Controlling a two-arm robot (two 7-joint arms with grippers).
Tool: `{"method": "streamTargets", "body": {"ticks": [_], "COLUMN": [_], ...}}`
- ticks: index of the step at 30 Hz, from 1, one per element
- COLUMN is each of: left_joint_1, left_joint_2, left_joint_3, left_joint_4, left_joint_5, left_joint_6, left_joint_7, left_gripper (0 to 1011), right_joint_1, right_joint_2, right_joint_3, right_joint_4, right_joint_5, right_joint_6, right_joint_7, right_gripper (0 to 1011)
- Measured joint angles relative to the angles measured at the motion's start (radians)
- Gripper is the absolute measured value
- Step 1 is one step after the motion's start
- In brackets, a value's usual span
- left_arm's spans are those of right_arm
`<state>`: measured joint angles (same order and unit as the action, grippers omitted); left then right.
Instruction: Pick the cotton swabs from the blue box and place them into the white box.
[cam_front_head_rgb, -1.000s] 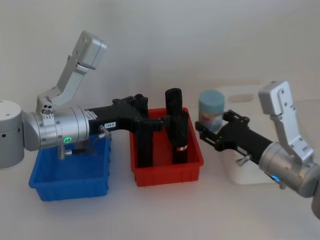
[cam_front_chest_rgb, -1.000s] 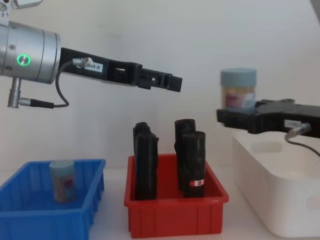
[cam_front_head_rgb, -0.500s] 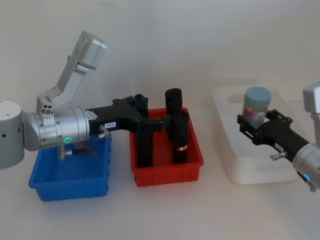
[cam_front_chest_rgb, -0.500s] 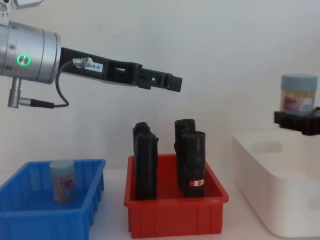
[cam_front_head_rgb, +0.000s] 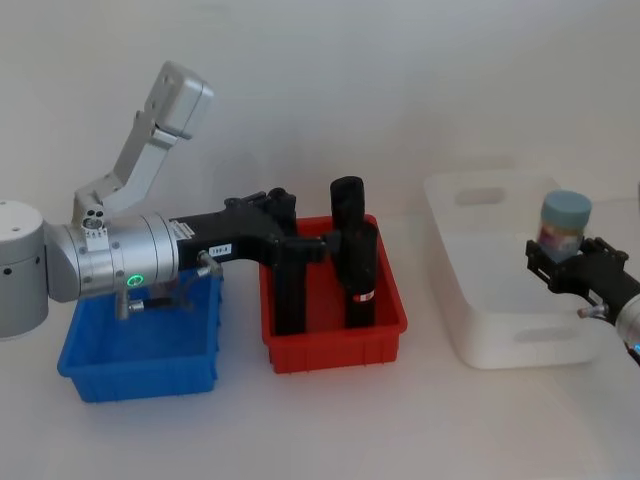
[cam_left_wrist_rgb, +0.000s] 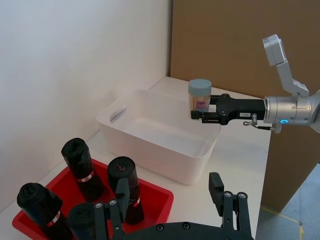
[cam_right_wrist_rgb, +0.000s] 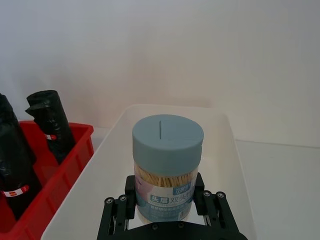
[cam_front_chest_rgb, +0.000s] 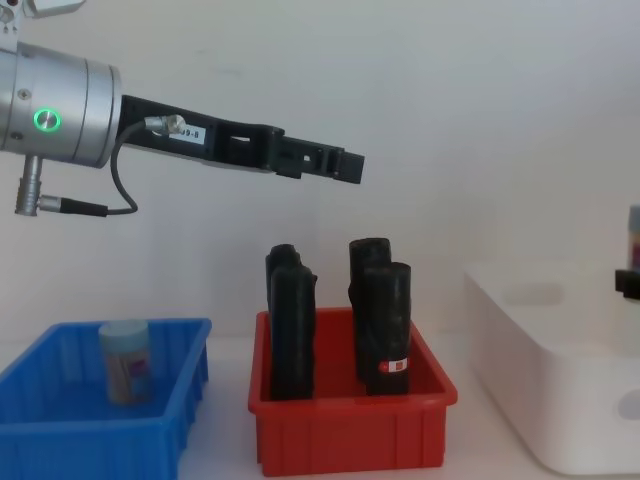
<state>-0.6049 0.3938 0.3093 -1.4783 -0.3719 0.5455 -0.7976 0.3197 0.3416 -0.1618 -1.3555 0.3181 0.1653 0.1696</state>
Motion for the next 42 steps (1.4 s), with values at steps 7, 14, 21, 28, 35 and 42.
{"method": "streamTargets", "body": {"ticks": [7,14,21,28,35,42], "left_joint_1": [0.0,0.0,0.0,0.0,0.0,0.0], "left_joint_2": [0.0,0.0,0.0,0.0,0.0,0.0], "left_joint_3": [0.0,0.0,0.0,0.0,0.0,0.0], "left_joint_4": [0.0,0.0,0.0,0.0,0.0,0.0], "left_joint_5": [0.0,0.0,0.0,0.0,0.0,0.0], "left_joint_6": [0.0,0.0,0.0,0.0,0.0,0.0], "left_joint_7": [0.0,0.0,0.0,0.0,0.0,0.0], "left_gripper": [1004,1004,1004,1004,1004,1004], "right_joint_1": [0.033,0.052,0.06,0.059,0.046,0.023], "right_joint_2": [-0.006,-0.011,-0.012,-0.012,-0.008,-0.001], "right_joint_3": [0.001,0.001,0.001,0.005,0.011,0.019], "right_joint_4": [0.068,0.106,0.121,0.119,0.097,0.056], "right_joint_5": [-0.002,-0.008,-0.01,-0.008,-0.001,0.008], "right_joint_6": [0.016,0.02,0.013,-0.013,-0.059,-0.107], "right_joint_7": [-0.002,0.005,0.011,0.011,0.006,-0.007], "right_gripper": [650,811,986,1001,1001,1001]}}
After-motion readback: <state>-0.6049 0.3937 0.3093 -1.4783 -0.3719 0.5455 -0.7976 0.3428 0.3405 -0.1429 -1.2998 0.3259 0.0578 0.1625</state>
